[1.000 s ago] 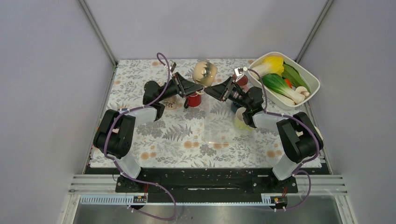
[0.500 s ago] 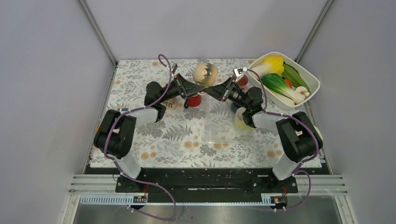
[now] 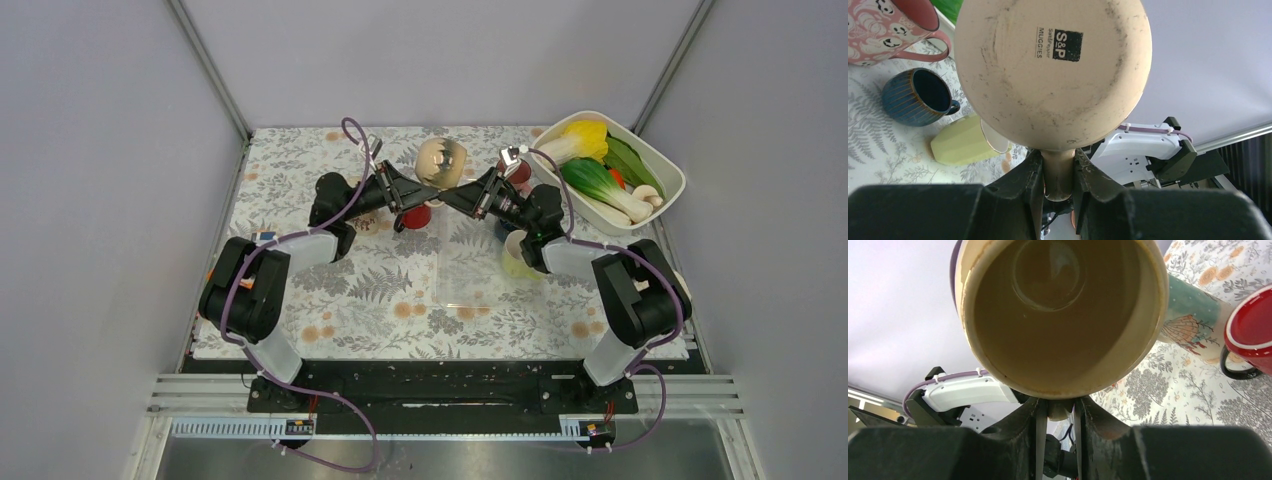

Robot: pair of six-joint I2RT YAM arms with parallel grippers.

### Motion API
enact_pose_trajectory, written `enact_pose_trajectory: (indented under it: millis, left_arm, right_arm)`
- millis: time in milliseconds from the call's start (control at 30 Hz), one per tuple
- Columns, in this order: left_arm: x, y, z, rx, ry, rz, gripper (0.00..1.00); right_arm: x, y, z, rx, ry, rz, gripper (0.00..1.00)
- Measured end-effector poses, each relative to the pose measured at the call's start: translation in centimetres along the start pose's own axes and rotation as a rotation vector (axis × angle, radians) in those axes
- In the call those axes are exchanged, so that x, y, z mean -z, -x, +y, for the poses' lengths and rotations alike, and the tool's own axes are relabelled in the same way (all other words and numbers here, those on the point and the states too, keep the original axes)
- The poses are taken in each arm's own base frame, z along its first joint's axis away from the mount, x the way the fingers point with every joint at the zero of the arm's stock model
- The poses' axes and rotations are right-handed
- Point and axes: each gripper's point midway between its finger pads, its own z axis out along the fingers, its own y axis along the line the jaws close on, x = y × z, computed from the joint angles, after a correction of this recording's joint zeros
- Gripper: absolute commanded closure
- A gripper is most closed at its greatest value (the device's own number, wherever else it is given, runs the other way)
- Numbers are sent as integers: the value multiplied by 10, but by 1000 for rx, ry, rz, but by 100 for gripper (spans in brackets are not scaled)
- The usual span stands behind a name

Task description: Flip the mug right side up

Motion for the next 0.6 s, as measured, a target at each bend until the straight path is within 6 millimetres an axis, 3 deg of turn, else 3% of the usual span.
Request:
enact_pose_trajectory:
  millis: [300,600]
  left_arm:
    - [1,-9,15,13,55,23,100]
    - [0,-15,12,-8,51,38,100]
  right_arm:
    - [7,-5,-15,6,-66,44,90]
    - [15,-4,-13,91,-113,65,94]
